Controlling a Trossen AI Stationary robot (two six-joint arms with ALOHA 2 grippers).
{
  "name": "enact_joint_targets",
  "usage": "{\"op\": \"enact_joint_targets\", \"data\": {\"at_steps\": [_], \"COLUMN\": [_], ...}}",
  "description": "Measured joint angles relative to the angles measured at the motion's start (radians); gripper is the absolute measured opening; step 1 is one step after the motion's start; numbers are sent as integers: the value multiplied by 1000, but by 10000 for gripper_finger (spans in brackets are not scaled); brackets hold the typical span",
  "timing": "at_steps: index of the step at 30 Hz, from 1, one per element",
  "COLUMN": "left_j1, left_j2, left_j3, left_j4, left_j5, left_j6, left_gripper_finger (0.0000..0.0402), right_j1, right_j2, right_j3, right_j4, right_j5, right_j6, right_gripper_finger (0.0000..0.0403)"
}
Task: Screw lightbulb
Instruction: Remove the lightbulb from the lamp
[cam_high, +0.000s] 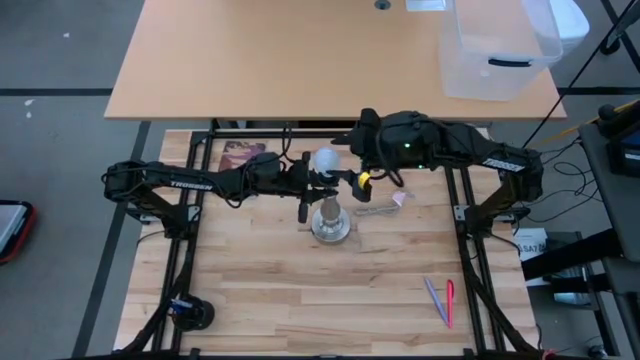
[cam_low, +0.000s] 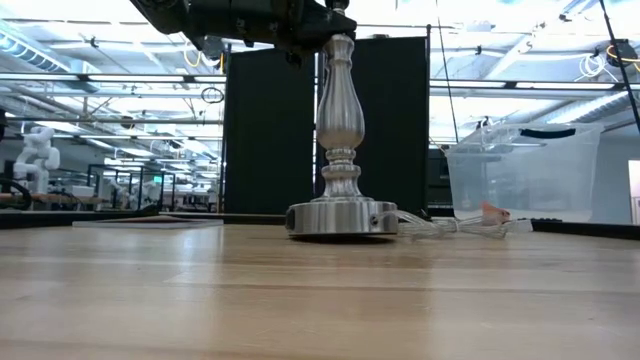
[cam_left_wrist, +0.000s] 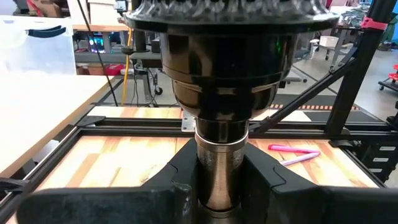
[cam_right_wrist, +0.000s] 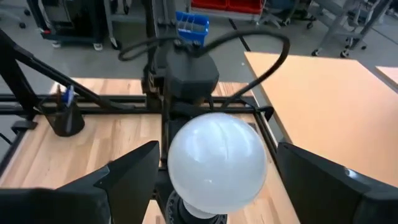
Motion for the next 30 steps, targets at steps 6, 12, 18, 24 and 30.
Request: {"op": "enact_joint_targets", "data": {"at_steps": [6,12,18,24,30], "left_j1": [0,0,0,0,2], "left_j2": [0,0,0,0,0], "left_j3": [0,0,0,0,0], "left_j4": [1,1,1,-4,-7], "left_j5": [-6,-7,-7,9,53], "left_j6": [-3,-3,-3,14,30], "left_gripper_finger": [72,72,72,72,72], "right_j1": [-1,-7,-9,-15,-48], "right_j2": [28,55,73,72,69], "right_j3": [1,0,0,0,2], "right_j4": [16,23,31,26,-5], "right_j5": [7,9,5,-30,-138], "right_j6": [11,27,13,-49,-108], "right_gripper_finger": [318,318,318,291,270]}}
